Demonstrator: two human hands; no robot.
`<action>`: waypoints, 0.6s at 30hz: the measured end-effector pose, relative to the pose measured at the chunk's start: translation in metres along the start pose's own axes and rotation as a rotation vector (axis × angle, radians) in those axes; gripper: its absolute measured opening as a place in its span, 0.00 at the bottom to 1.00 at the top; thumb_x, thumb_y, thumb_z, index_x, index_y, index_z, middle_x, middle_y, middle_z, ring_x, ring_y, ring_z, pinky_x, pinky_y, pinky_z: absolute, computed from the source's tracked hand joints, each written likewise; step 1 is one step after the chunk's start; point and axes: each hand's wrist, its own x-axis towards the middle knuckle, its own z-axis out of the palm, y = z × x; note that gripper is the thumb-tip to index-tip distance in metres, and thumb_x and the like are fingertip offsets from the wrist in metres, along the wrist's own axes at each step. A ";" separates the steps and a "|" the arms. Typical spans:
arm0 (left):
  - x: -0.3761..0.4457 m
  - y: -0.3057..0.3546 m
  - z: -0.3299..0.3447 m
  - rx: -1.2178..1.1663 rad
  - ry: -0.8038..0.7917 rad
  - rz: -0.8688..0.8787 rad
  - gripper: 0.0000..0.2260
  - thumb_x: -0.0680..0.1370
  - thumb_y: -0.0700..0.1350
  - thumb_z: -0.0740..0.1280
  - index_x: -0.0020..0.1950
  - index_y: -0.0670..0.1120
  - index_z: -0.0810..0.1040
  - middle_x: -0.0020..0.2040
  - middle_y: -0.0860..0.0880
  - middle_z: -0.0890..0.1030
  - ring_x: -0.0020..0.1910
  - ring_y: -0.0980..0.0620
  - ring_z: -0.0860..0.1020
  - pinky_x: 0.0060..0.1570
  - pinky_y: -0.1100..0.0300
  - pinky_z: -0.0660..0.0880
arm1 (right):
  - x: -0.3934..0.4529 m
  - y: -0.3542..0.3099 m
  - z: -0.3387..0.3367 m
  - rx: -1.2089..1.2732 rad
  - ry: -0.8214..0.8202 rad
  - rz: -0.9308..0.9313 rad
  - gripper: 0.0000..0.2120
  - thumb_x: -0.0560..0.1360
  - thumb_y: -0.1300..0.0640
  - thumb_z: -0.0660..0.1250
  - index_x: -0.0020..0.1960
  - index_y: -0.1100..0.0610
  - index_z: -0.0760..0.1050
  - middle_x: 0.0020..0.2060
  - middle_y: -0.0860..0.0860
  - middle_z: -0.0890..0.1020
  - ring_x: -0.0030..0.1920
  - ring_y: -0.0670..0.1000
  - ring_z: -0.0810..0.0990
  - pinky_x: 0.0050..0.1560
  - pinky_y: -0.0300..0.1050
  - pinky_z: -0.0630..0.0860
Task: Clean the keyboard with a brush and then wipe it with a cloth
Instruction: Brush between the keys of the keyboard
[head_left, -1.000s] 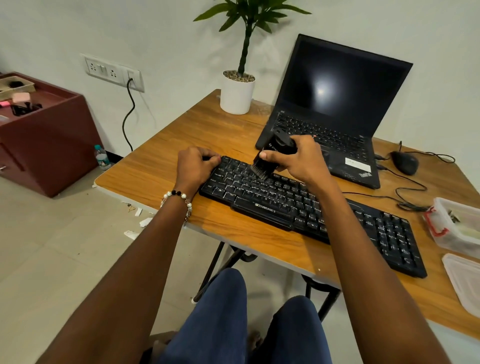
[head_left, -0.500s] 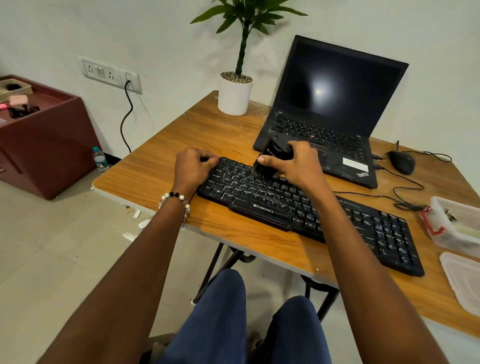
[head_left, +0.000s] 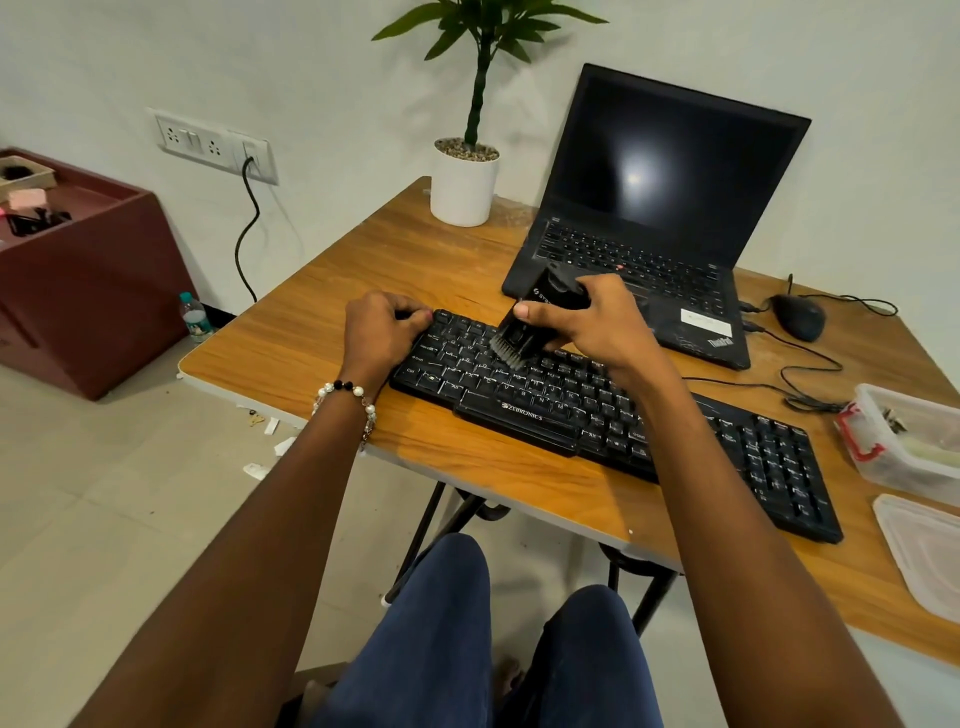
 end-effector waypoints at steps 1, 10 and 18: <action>0.000 0.000 0.000 0.000 0.001 0.000 0.09 0.75 0.41 0.72 0.53 0.39 0.84 0.51 0.44 0.84 0.45 0.58 0.78 0.44 0.75 0.69 | 0.001 0.000 0.002 -0.016 0.051 -0.020 0.18 0.67 0.48 0.77 0.47 0.60 0.80 0.42 0.54 0.85 0.41 0.54 0.85 0.45 0.53 0.83; 0.002 -0.003 0.001 -0.008 0.005 -0.014 0.09 0.74 0.42 0.72 0.52 0.40 0.84 0.49 0.45 0.85 0.45 0.57 0.78 0.45 0.69 0.71 | 0.008 -0.010 0.012 0.014 -0.101 0.020 0.19 0.67 0.49 0.78 0.49 0.63 0.80 0.42 0.54 0.85 0.41 0.55 0.86 0.40 0.47 0.82; 0.004 -0.005 0.002 -0.018 0.003 -0.016 0.07 0.74 0.41 0.73 0.50 0.40 0.85 0.48 0.45 0.85 0.44 0.57 0.79 0.37 0.81 0.67 | 0.016 -0.017 0.037 0.196 0.033 -0.043 0.18 0.70 0.53 0.76 0.55 0.61 0.77 0.49 0.53 0.83 0.49 0.50 0.83 0.37 0.43 0.81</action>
